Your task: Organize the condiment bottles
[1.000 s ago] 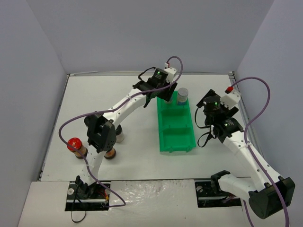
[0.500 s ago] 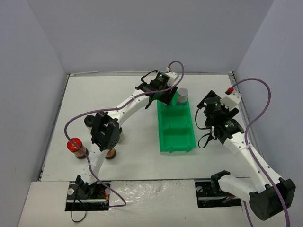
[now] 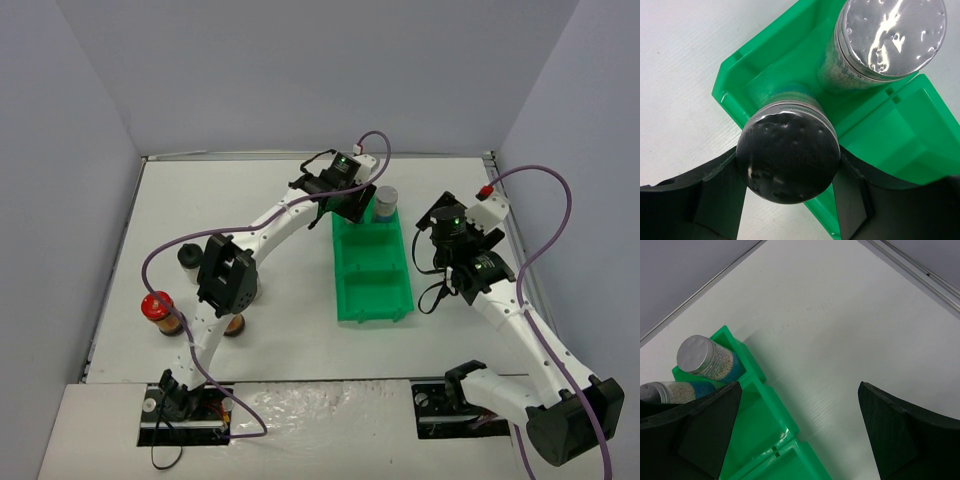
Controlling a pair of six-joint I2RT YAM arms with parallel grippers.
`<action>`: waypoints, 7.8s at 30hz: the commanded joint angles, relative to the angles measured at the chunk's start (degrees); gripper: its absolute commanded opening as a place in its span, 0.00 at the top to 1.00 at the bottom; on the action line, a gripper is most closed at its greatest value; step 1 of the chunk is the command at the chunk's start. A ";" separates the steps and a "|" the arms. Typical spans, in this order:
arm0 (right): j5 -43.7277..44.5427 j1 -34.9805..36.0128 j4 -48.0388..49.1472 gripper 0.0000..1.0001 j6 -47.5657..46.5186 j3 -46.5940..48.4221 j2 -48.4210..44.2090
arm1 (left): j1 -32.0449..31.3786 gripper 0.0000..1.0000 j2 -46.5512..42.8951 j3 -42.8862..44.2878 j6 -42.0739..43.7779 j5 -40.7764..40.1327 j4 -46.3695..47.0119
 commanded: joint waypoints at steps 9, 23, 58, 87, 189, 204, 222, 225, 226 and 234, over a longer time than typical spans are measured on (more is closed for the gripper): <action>2.71 -0.01 1.61 0.00 0.70 0.17 -0.27 | -0.53 0.15 -2.71 4.82 1.81 2.17 2.53; 2.71 0.08 1.69 0.00 0.17 0.90 0.35 | -0.99 0.08 -5.51 4.25 3.22 1.33 1.42; -0.80 0.26 4.02 0.00 1.22 -0.22 3.94 | 8.16 0.07 -41.80 -32.82 -24.85 -43.25 -17.86; -2.25 0.28 5.14 0.00 1.93 -1.54 4.30 | 14.28 0.08 -46.49 -54.03 -32.48 -13.85 -12.96; 12.56 0.08 -7.58 0.00 8.69 -2.94 -7.83 | -12.53 1.00 -4.99 -1.46 1.25 0.00 6.76; 12.03 0.08 -7.49 0.00 9.31 -3.29 -7.04 | -12.53 1.00 -2.99 -0.58 0.64 0.01 3.52; 11.85 0.17 -7.57 0.00 9.40 -3.31 -6.87 | -12.62 0.14 -5.82 -4.08 1.43 -1.10 5.44; 11.93 0.09 -7.57 0.00 9.48 -3.46 -6.95 | -12.70 0.14 -7.55 -5.02 1.51 -2.99 5.44; 11.94 0.08 -7.58 0.00 9.43 -3.47 -6.95 | -12.81 0.14 -8.44 -5.52 1.66 -3.95 5.38; 11.77 0.11 -7.58 0.00 9.57 -3.68 -7.04 | -13.06 0.14 -17.50 -12.27 1.39 -10.62 4.11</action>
